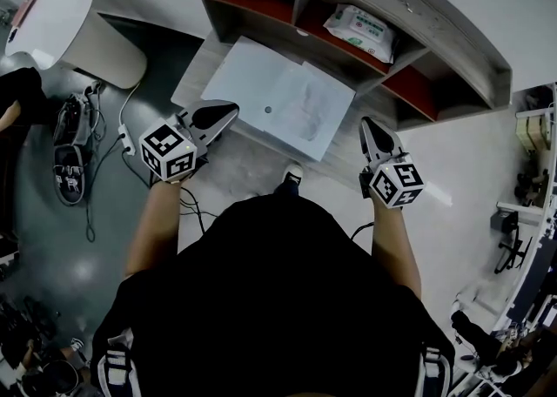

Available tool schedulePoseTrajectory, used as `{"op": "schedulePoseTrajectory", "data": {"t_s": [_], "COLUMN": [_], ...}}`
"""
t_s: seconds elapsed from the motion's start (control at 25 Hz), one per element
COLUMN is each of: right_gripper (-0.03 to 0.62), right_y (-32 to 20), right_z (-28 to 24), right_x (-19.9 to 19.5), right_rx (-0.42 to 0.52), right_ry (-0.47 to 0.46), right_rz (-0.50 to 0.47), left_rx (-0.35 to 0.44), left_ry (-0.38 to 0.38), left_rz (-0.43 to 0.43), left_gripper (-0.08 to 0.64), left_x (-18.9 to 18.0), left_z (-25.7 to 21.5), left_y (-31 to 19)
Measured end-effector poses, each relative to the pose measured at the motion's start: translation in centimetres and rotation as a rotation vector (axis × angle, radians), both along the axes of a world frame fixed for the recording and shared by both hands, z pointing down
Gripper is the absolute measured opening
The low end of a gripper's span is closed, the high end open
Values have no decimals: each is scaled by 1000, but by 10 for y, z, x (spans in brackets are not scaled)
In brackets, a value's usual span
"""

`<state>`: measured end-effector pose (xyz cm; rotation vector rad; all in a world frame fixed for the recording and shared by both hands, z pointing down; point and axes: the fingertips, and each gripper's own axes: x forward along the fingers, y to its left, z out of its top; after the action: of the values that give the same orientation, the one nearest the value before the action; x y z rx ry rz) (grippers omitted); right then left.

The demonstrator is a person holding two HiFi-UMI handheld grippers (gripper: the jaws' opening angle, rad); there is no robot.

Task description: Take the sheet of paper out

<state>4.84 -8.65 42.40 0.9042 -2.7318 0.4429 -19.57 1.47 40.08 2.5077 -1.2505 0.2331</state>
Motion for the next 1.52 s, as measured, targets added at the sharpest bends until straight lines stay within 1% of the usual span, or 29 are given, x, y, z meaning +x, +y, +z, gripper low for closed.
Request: {"op": "schedulePoseTrajectory", "data": {"t_s": [0.36, 0.76, 1.0, 1.24, 1.52], "right_gripper": [14, 12, 13, 12, 12], "right_y": [-25, -50, -63, -79, -95], "right_z": [6, 14, 17, 22, 31], "right_x": [-6, -13, -11, 0, 6], "right_rx": [-18, -33, -42, -51, -62], "right_ry": [-16, -6, -12, -15, -19], "right_rz": [-17, -51, -70, -89, -138], "left_rx": [-20, -33, -34, -29, -32], "left_ry": [6, 7, -7, -17, -33], "left_rz": [-9, -14, -8, -15, -29], "left_gripper": [20, 20, 21, 21, 21], "left_x": [0, 1, 11, 24, 40], "left_z": [8, 14, 12, 7, 7], "left_y": [-24, -57, -77, -96, -116]}}
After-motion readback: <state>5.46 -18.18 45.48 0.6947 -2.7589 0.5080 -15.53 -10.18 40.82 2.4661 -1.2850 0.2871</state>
